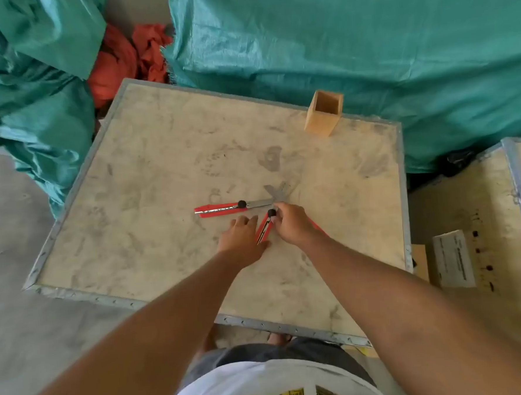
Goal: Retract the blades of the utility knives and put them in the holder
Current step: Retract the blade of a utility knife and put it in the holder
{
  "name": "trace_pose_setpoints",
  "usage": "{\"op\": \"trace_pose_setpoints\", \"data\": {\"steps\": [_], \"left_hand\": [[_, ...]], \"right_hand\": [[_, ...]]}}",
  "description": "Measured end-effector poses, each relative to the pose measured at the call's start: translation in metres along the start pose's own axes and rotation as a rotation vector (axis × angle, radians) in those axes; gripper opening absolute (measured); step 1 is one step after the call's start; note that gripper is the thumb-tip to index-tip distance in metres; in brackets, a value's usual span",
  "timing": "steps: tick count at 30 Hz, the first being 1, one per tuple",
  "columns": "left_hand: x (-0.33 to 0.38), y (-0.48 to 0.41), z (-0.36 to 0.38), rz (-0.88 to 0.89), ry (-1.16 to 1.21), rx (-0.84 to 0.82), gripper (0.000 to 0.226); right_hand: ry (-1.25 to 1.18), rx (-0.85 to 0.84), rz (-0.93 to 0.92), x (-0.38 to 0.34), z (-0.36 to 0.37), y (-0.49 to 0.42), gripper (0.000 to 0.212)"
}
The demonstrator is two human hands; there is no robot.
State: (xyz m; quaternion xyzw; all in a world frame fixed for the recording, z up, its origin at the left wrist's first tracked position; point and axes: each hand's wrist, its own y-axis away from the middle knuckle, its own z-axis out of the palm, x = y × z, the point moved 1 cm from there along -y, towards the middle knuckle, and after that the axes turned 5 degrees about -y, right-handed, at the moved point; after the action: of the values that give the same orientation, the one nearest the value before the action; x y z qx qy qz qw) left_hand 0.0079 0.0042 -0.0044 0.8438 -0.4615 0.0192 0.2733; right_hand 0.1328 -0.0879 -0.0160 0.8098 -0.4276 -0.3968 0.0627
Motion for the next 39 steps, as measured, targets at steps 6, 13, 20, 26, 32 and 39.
{"op": "trace_pose_setpoints", "data": {"steps": [6, 13, 20, 26, 32, 39], "left_hand": [[0.005, 0.002, 0.023, -0.060, 0.033, 0.021, 0.057], [0.007, 0.009, 0.027, -0.075, 0.292, 0.041, 0.049], [-0.001, 0.033, 0.031, -0.110, 0.426, 0.050, 0.058], [-0.008, 0.043, 0.018, -0.123, 0.410, -0.031, 0.069], [-0.019, 0.047, 0.003, -0.096, 0.505, -0.036, 0.080], [-0.026, 0.044, -0.033, -0.019, 0.774, 0.067, 0.072]], "right_hand": [[-0.119, 0.026, 0.066, 0.000, 0.003, 0.005, 0.040], [-0.301, 0.119, 0.133, 0.001, 0.011, 0.004, 0.028], [-0.385, 0.087, 0.101, 0.000, 0.015, 0.015, 0.024], [-0.408, 0.089, 0.065, -0.015, 0.016, 0.018, 0.024], [-0.441, 0.138, 0.006, -0.036, 0.012, 0.015, 0.026], [-0.538, 0.207, -0.078, -0.061, -0.015, 0.009, 0.028]]}}
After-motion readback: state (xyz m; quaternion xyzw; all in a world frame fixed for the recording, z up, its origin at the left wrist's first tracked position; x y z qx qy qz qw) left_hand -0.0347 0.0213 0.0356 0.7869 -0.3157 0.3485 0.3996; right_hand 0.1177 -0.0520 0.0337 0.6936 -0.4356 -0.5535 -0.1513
